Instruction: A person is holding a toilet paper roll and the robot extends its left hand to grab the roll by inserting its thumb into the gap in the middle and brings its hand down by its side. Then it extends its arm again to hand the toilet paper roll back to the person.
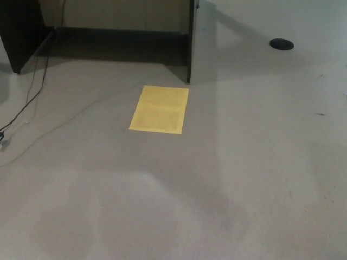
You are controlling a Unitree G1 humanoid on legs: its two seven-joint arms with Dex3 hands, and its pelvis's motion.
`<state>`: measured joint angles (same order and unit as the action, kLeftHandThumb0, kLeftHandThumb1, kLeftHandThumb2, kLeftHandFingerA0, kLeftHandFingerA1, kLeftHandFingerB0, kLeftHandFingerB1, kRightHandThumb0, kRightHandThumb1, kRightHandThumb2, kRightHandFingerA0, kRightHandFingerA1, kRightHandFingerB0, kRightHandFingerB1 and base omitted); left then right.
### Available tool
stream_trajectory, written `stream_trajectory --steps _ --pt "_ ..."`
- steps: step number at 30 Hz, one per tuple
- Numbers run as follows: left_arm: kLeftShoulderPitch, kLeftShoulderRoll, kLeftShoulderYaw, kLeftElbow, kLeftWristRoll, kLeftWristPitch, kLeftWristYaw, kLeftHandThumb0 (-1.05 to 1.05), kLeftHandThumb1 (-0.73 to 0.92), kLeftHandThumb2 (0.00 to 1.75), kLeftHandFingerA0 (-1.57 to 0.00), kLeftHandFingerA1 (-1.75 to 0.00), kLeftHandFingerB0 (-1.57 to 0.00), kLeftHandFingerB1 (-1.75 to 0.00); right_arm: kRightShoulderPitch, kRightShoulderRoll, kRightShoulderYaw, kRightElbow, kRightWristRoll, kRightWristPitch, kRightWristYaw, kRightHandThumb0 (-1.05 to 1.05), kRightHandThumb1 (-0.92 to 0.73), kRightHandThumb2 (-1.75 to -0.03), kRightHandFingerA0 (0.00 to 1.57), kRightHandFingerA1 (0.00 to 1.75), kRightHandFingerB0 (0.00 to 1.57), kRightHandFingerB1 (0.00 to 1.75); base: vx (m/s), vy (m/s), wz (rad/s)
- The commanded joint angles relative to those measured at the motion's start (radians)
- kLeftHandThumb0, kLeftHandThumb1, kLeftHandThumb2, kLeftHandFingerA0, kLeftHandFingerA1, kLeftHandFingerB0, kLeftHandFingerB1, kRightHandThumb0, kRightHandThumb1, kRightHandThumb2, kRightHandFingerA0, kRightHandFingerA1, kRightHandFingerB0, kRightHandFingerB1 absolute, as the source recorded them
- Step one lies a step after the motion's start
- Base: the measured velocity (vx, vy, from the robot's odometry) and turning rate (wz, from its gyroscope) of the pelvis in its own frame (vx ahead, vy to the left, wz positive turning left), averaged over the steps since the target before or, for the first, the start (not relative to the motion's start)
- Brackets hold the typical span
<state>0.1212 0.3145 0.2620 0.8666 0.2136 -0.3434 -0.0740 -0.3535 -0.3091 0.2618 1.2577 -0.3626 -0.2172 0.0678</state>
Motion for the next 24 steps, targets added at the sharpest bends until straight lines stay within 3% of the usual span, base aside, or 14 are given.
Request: stream_trajectory --steps 1,2,3,4,5,6,9,10,11,13,14,18,20,24 --pt "-0.024 0.032 0.037 0.088 -0.088 -0.174 0.025 -0.1 0.81 0.75 -0.85 -1.53 -0.74 -1.32 0.007 -0.014 -0.011 0.013 0.002 0.007 -0.011 -0.44 -0.54 -0.86 0.61 0.71 0.33 0.5 0.0 0.0 0.0" --pt "-0.03 0.03 0.044 0.09 -0.099 -0.171 0.022 -0.1 0.81 0.75 -0.85 -1.53 -0.74 -1.32 0.007 -0.012 -0.012 0.014 0.004 0.01 -0.011 -0.44 -0.54 -0.86 0.61 0.71 0.33 0.5 0.0 0.0 0.0" --pt "-0.039 0.032 0.048 0.086 -0.103 -0.169 0.023 -0.1 0.81 0.76 -0.87 -1.53 -0.73 -1.33 0.006 -0.011 -0.017 0.014 0.009 0.015 -0.008 -0.39 -0.67 -0.6 0.65 0.65 0.39 0.37 0.0 0.0 0.0" --pt "-0.06 0.036 0.058 0.062 -0.121 -0.149 0.007 -0.11 0.79 0.76 -0.88 -1.54 -0.71 -1.31 0.007 -0.012 -0.02 0.014 0.01 0.012 -0.007 -0.38 -0.67 -0.59 0.66 0.65 0.39 0.37 0.0 0.0 0.0" --pt "-0.08 0.037 0.067 0.02 -0.142 -0.137 -0.008 -0.13 0.8 0.74 -0.9 -1.57 -0.71 -1.34 0.009 -0.015 -0.022 0.012 0.012 0.01 -0.006 -0.44 -0.55 -0.85 0.64 0.73 0.33 0.5 0.0 0.0 0.0" --pt "-0.098 0.036 0.077 -0.042 -0.164 -0.134 -0.021 -0.13 0.79 0.76 -0.92 -1.6 -0.71 -1.38 0.01 -0.017 -0.023 0.012 0.01 0.012 -0.005 -0.39 -0.67 -0.6 0.66 0.65 0.38 0.36 0.0 0.0 0.0" --pt "-0.15 0.043 0.075 -0.192 -0.186 -0.212 -0.04 -0.09 0.74 0.88 -0.9 -1.61 -0.73 -1.38 0.012 -0.018 -0.026 0.017 0.009 0.015 -0.007 -0.39 -0.67 -0.59 0.67 0.65 0.38 0.36 0.0 0.0 0.0" --pt "-0.173 0.049 0.07 -0.288 -0.191 -0.155 -0.048 -0.14 0.74 0.88 -0.95 -1.57 -0.75 -1.34 0.014 -0.015 -0.026 0.017 0.009 0.015 -0.007 -0.46 -0.55 -0.85 0.64 0.71 0.32 0.5 0.0 0.0 0.0" --pt "-0.203 0.055 0.058 -0.418 -0.184 -0.086 -0.047 -0.12 0.75 0.85 -0.94 -1.58 -0.72 -1.35 0.014 -0.013 -0.023 0.016 0.005 0.011 -0.012 -0.39 -0.67 -0.6 0.66 0.64 0.37 0.36 0.0 0.0 0.0" --pt "-0.239 0.052 0.047 -0.562 -0.201 -0.014 -0.061 -0.07 0.79 0.77 -0.92 -1.54 -0.73 -1.29 0.011 -0.01 -0.016 0.015 0.0 0.012 -0.014 -0.39 -0.68 -0.6 0.65 0.63 0.37 0.36 0.0 0.0 0.0" --pt "-0.272 0.047 0.034 -0.631 -0.198 0.004 -0.059 -0.03 0.82 0.72 -0.84 -1.6 -0.71 -1.32 0.011 -0.01 -0.016 0.014 0.0 0.014 -0.012 -0.39 -0.69 -0.6 0.64 0.62 0.37 0.35 0.0 0.0 0.0" --pt "-0.403 0.017 -0.038 -0.823 -0.228 0.121 -0.098 -0.01 0.78 0.78 -0.85 -1.59 -0.69 -1.35 0.012 -0.013 -0.024 0.01 0.01 0.024 -0.003 -0.39 -0.69 -0.6 0.65 0.64 0.38 0.36 0.0 0.0 0.0" --pt "-0.48 -0.008 -0.089 -0.875 -0.228 0.136 -0.115 -0.03 0.75 0.81 -0.94 -1.48 -0.78 -1.25 0.013 -0.018 -0.02 0.009 0.006 0.012 -0.005 -0.38 -0.68 -0.59 0.65 0.63 0.39 0.37 0.0 0.0 0.0" --pt "-0.634 -0.068 -0.205 -1.009 -0.177 0.269 -0.129 -0.09 0.76 0.79 -0.87 -1.46 -0.76 -1.21 -0.003 -0.022 -0.015 0.008 -0.001 0.019 -0.005 -0.4 -0.68 -0.6 0.65 0.6 0.4 0.37 0.0 0.0 0.0"
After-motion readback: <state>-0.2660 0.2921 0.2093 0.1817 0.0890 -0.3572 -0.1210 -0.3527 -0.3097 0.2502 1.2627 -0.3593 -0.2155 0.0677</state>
